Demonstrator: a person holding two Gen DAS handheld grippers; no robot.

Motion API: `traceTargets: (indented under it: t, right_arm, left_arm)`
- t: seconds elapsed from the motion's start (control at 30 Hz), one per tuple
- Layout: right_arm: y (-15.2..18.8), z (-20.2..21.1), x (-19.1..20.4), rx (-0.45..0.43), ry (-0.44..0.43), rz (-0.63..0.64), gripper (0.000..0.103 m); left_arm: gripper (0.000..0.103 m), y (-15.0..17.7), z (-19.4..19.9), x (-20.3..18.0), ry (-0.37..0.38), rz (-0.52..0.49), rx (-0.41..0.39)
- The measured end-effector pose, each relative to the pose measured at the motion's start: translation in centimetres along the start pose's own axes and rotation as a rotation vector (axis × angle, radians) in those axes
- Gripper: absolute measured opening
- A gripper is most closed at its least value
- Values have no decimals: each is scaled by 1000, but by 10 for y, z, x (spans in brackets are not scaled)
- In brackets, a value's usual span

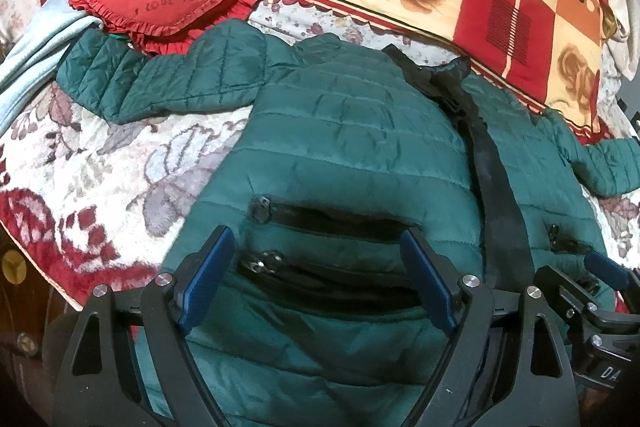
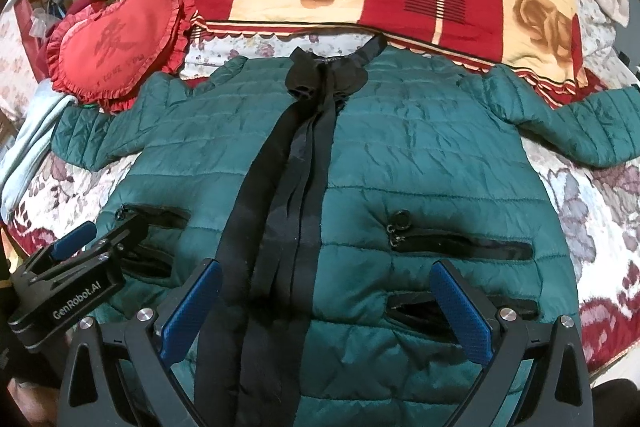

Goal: Fold large clothes
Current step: 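Grasp the cuff of the sleeve nearest the left tool with the left tool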

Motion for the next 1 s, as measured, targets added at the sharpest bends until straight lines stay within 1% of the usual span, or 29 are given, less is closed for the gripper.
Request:
traceTargets:
  t: [0.17,0.23,0.33,0.43,0.5,0.6,0.7,0.8,0.9,1.0]
  right_arm:
    - [-9,0,5,2,-17,20,103]
    - [-14,1,6,-1,-32,14,103]
    - [-19,2,9,-5,-48,11,103]
    - [-20,1,17,4,-70,20,103]
    - [-19,0,24,12,-82,36,103]
    - [-16,-6,31,31,-93,58,103]
    - [-15,-13,36,60,-105,71,103]
    - [-14,-19,35,82,-114,67,103]
    - [-14,-27,32,105,-122,47,103]
    - [-14,-32,29,118,-130,30,103]
  left_arm:
    - [85,-21,2,29,-13,50,6]
    - [85,-34,4,54,-46,88,0]
    - [85,-57,6,95,-91,161,-29]
    - [85,-80,5,143,-154,226,-38]
    - [85,-95,-1,179,-211,274,-35]
    - [85,-111,-11,231,-284,348,-43]
    - [85,-124,-19,282,-383,417,-63]
    - [85,-134,-35,323,-454,487,-62]
    - [85,-141,-53,349,-497,521,-52]
    - [85,-147,-68,358,-537,509,-48]
Point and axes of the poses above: each gripper's, at about its wrist camera, not at the fingertips, and z roughly against the way its jaws point, x to its left, y to its underside, the point moved 7 cm from there along -z, roughly the way its jaws point, and after that the axes turned 3 degrees about x, right-handed, at the moved point
